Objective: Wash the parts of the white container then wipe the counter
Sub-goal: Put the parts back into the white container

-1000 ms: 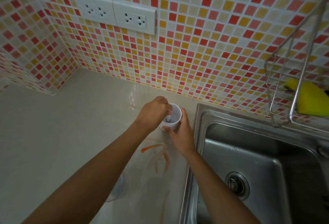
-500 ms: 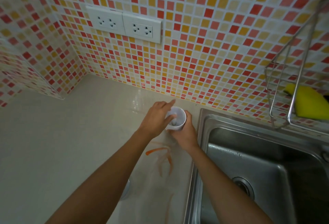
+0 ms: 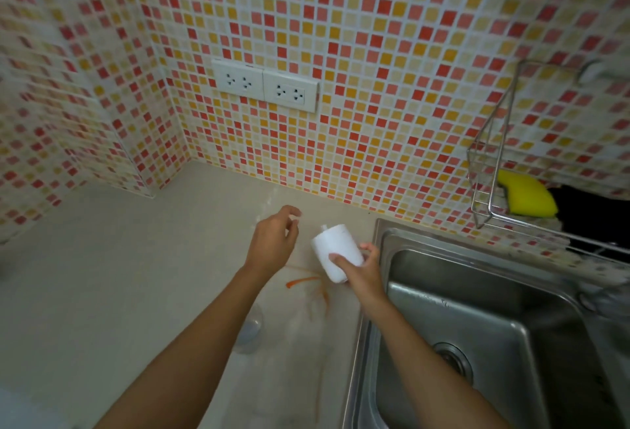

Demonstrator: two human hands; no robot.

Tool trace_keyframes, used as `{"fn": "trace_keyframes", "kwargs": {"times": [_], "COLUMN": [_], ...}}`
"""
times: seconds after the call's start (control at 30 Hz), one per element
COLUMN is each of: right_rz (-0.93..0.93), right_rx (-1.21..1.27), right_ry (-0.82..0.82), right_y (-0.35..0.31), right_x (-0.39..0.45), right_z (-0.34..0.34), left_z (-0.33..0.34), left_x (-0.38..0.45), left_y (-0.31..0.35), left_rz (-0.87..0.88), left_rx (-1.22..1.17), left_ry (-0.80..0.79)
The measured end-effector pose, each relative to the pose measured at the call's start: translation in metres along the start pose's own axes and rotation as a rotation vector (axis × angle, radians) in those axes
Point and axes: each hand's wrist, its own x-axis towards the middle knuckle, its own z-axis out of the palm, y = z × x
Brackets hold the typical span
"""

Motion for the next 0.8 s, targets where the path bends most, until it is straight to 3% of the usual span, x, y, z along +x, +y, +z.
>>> {"fn": "trace_keyframes", "kwargs": {"times": [0.17, 0.37, 0.5, 0.6, 0.7, 0.8], "right_rz": [0.208, 0.261, 0.179, 0.077, -0.116, -0.353], "right_rx": [0.416, 0.532, 0.337, 0.148, -0.112, -0.404], "right_ry": [-0.135, -0.121, -0.183, -0.246, -0.278, -0.304], "right_y": [-0.014, -0.011, -0.009, -0.017, -0.027, -0.033], "right_x": [-0.024, -0.049, -0.069, -0.087, -0.101, -0.111], "right_z": [-0.002, 0.013, 0.023, 0.036, 0.051, 0.07], "left_z": [-0.035, -0.065, -0.064, -0.049, -0.036, -0.03], "left_x": [-0.025, -0.066, -0.11, -0.146, -0.166, -0.175], "left_y": [-0.015, -0.05, -0.084, -0.106, -0.11, -0.106], "left_rz": [-0.021, -0.179, -0.305, -0.404, -0.33, -0.329], "left_rx": [0.002, -0.05, -0.082, -0.143, -0.236, -0.353], "left_ry": [0.08, 0.121, 0.047, -0.154, -0.271, -0.262]}}
